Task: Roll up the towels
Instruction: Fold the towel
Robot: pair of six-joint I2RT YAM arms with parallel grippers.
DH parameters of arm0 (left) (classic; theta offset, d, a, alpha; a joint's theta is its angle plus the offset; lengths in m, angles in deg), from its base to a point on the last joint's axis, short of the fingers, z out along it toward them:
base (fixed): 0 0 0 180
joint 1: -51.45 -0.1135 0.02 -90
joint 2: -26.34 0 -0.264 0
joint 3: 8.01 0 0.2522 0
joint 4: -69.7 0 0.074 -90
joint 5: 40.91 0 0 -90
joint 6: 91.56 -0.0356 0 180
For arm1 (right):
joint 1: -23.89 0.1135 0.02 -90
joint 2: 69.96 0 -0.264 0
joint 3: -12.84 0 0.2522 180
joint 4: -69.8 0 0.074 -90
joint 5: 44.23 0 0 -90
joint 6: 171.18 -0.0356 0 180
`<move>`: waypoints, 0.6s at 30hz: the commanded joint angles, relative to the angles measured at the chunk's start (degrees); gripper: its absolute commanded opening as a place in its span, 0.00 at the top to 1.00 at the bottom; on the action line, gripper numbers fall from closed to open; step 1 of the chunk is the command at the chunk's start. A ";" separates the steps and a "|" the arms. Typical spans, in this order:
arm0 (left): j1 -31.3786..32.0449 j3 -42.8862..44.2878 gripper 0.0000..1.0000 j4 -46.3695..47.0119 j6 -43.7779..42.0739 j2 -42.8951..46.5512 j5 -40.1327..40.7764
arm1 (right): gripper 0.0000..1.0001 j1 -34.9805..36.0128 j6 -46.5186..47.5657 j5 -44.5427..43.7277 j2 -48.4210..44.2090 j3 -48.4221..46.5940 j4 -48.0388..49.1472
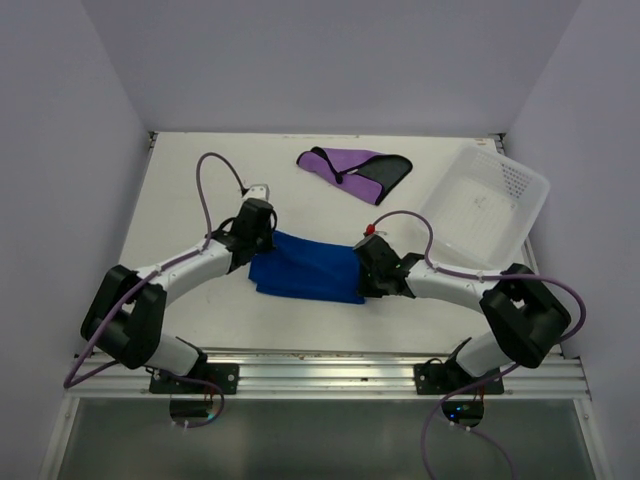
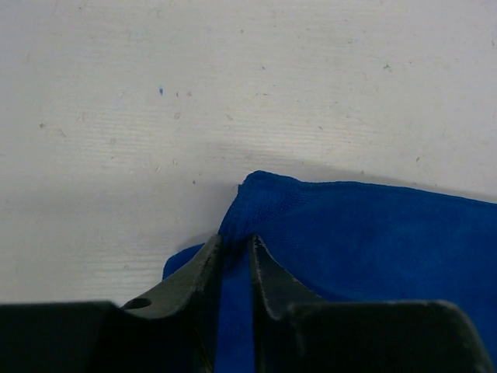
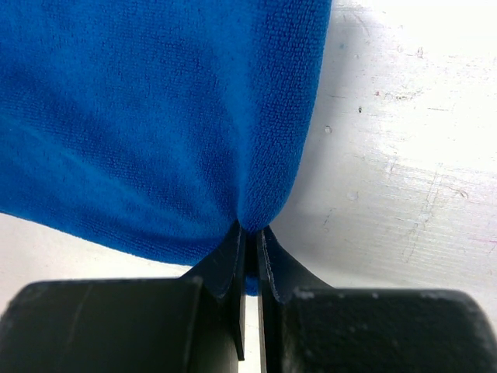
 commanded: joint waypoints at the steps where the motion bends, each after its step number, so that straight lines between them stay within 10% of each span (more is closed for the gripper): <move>1: 0.51 2.59 0.74 -3.04 -0.39 -0.72 5.86 | 1.00 -0.02 0.37 -0.66 4.29 2.96 -3.57; 7: 0.69 3.38 0.47 -6.82 0.93 0.07 11.49 | 1.00 -0.02 -0.60 -2.42 2.53 3.66 -4.88; 18: 0.69 -4.69 0.45 -6.57 6.81 8.33 2.89 | 1.00 -0.02 -1.30 -5.32 -0.89 2.78 -7.96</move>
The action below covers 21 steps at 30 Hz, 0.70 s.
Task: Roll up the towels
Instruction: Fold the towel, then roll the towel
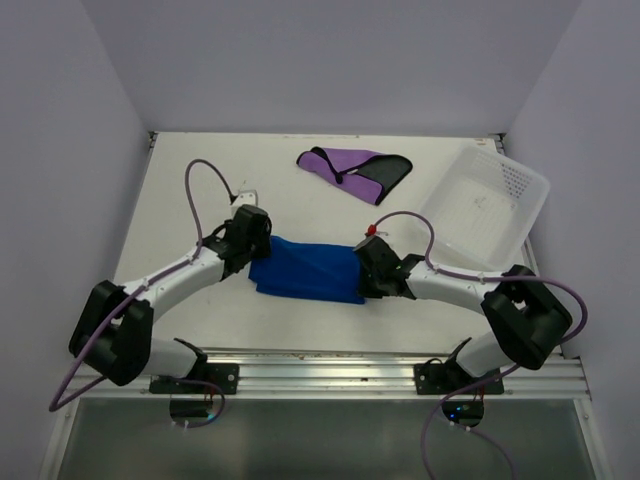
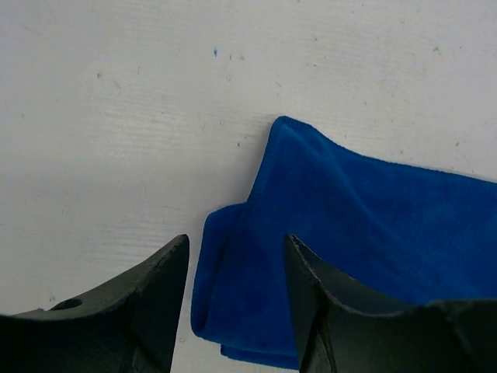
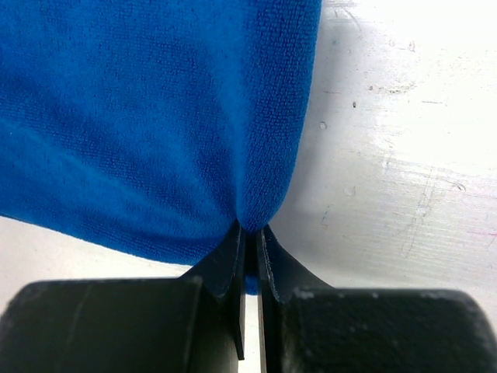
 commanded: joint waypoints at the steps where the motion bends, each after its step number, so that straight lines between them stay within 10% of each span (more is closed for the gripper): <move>1: 0.30 -4.68 0.45 0.34 4.37 5.23 -4.10 | 1.00 -0.11 -0.10 -4.62 -0.06 2.47 -8.09; 12: 0.47 -13.74 0.57 4.63 8.25 19.73 -10.44 | 1.00 -0.46 3.68 -7.60 -0.41 -3.23 -12.66; 21: 9.87 -11.81 0.87 19.83 13.95 14.57 -15.97 | 1.00 -0.46 4.12 -7.79 -6.21 -4.47 -15.57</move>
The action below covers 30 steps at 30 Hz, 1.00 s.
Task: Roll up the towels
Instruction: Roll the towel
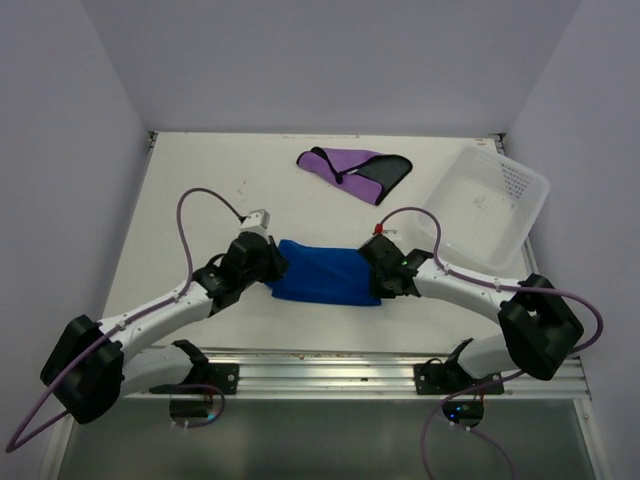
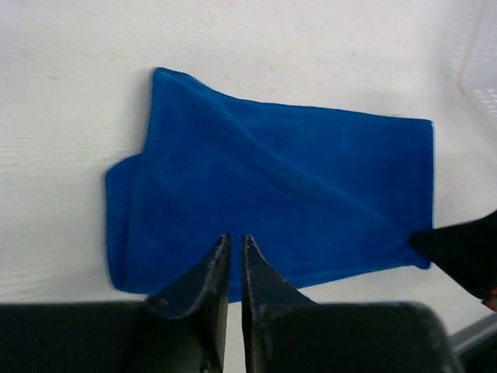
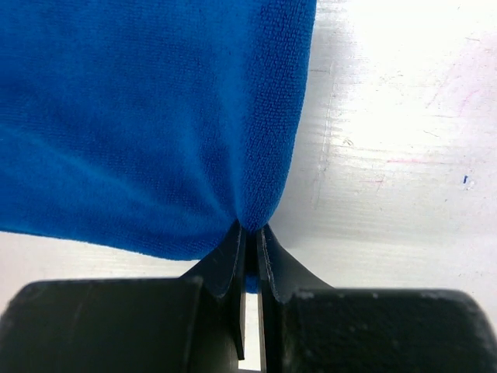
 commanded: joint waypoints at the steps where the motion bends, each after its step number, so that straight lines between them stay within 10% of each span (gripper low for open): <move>1: 4.47 2.35 0.90 12.52 6.12 -5.72 -4.04 | 1.00 -0.20 0.38 -1.21 -2.90 -0.97 -2.41; 10: 20.12 8.85 1.00 28.79 15.36 -22.86 -1.06 | 1.00 -0.11 -3.31 -1.21 -7.02 1.05 -2.32; 30: 25.31 8.16 1.00 38.56 24.16 -37.64 -4.05 | 1.00 -0.11 -7.18 -0.94 -9.31 0.70 -5.65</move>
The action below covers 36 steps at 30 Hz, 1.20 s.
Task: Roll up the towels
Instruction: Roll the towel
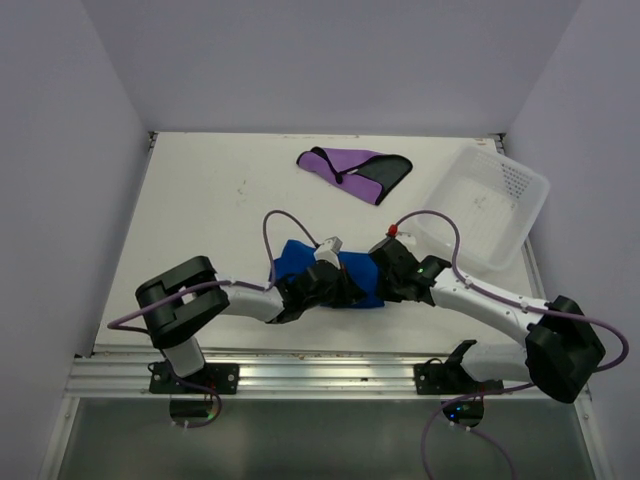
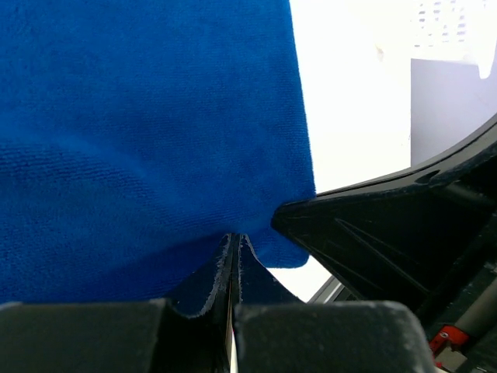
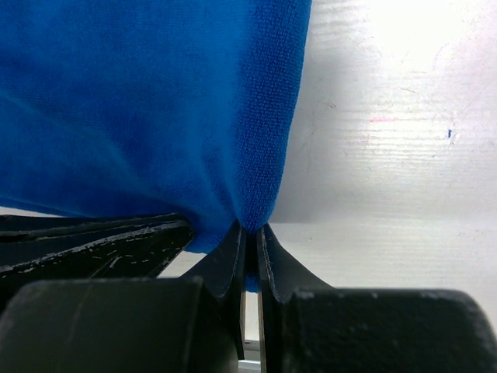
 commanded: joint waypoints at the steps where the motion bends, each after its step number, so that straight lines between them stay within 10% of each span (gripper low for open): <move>1: 1.14 0.31 1.00 4.40 1.82 -2.06 0.19 | 1.00 -0.11 -0.82 -1.60 0.85 -2.29 -3.23; 7: 1.58 0.66 1.00 5.02 1.83 -4.79 0.19 | 0.95 -0.11 -1.17 -0.64 1.03 -2.73 -3.85; 12: 1.67 0.57 1.00 4.58 1.74 -5.76 0.54 | 0.59 -0.11 -0.99 -0.90 1.90 -3.00 -4.90; 16: 1.67 0.57 1.00 3.96 1.65 -5.93 0.54 | 0.49 -0.20 -2.13 -2.39 1.03 -2.12 -6.31; 24: 1.76 0.05 1.00 3.26 1.91 -5.94 0.80 | 0.51 -0.90 -5.65 0.15 -3.36 5.34 -2.98; 36: 2.20 0.57 1.00 2.03 1.74 -5.50 1.59 | 0.80 -3.80 -7.06 4.99 -8.20 11.24 6.26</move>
